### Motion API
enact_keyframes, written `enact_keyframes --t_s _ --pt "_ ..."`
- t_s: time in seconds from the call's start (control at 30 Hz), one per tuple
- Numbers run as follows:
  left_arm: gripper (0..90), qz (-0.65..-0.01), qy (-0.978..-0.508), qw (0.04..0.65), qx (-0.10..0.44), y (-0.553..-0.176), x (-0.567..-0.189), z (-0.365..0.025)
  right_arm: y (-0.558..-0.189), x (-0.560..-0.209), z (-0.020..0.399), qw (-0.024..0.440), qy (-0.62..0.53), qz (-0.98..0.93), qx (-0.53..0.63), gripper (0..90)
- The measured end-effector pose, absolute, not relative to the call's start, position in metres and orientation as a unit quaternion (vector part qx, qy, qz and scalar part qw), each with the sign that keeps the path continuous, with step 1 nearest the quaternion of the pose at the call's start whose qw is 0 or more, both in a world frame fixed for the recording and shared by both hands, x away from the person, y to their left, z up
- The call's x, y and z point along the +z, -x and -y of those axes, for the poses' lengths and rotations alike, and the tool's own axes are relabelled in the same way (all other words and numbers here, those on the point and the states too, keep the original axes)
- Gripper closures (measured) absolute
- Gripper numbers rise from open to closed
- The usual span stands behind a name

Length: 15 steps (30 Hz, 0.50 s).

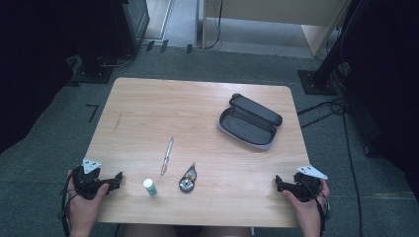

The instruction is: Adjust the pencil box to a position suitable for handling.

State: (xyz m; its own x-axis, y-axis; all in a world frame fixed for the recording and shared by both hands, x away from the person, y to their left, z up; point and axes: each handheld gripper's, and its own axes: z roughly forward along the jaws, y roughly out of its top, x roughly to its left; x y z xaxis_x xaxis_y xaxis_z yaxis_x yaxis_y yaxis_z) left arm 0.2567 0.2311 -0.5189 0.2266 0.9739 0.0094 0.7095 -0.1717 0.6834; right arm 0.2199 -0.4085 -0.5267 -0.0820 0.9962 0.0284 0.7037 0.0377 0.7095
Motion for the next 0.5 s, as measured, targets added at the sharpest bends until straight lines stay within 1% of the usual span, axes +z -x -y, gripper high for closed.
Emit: enact_keyframes --t_s 0.03,0.1,0.13,0.17,0.23,0.3,0.4,0.43,0.5 --pt "0.0 -0.577 -0.729 0.285 0.232 -0.257 -0.519 -0.231 -0.219 -0.527 0.408 0.253 -0.629 -0.675 0.292 2.8" --pt "0.0 -0.576 -0.731 0.284 0.232 -0.257 -0.519 -0.231 -0.215 -0.524 0.406 0.261 -0.629 -0.668 0.301 22.1" --pt "0.0 -0.576 -0.730 0.284 0.232 -0.257 -0.519 -0.231 -0.214 -0.521 0.403 0.273 -0.631 -0.661 0.300 22.9" --pt "0.0 -0.576 -0.731 0.284 0.232 -0.257 -0.519 -0.231 -0.213 -0.518 0.401 0.280 -0.632 -0.656 0.302 21.7" --pt "0.0 -0.576 -0.730 0.284 0.232 -0.257 -0.519 -0.231 -0.213 -0.510 0.397 0.282 -0.635 -0.646 0.316 27.9" --pt "0.0 -0.576 -0.730 0.284 0.232 -0.257 -0.519 -0.231 -0.214 -0.502 0.393 0.299 -0.636 -0.637 0.317 33.0" --pt "0.0 -0.576 -0.730 0.284 0.232 -0.257 -0.519 -0.231 -0.220 -0.491 0.387 0.325 -0.645 -0.622 0.303 45.6" --pt "0.0 -0.577 -0.729 0.285 0.232 -0.257 -0.519 -0.231 -0.223 -0.488 0.385 0.336 -0.649 -0.613 0.301 48.3" --pt "0.0 -0.578 -0.729 0.285 0.233 -0.257 -0.519 -0.231 -0.227 -0.479 0.382 0.344 -0.655 -0.596 0.312 52.3"
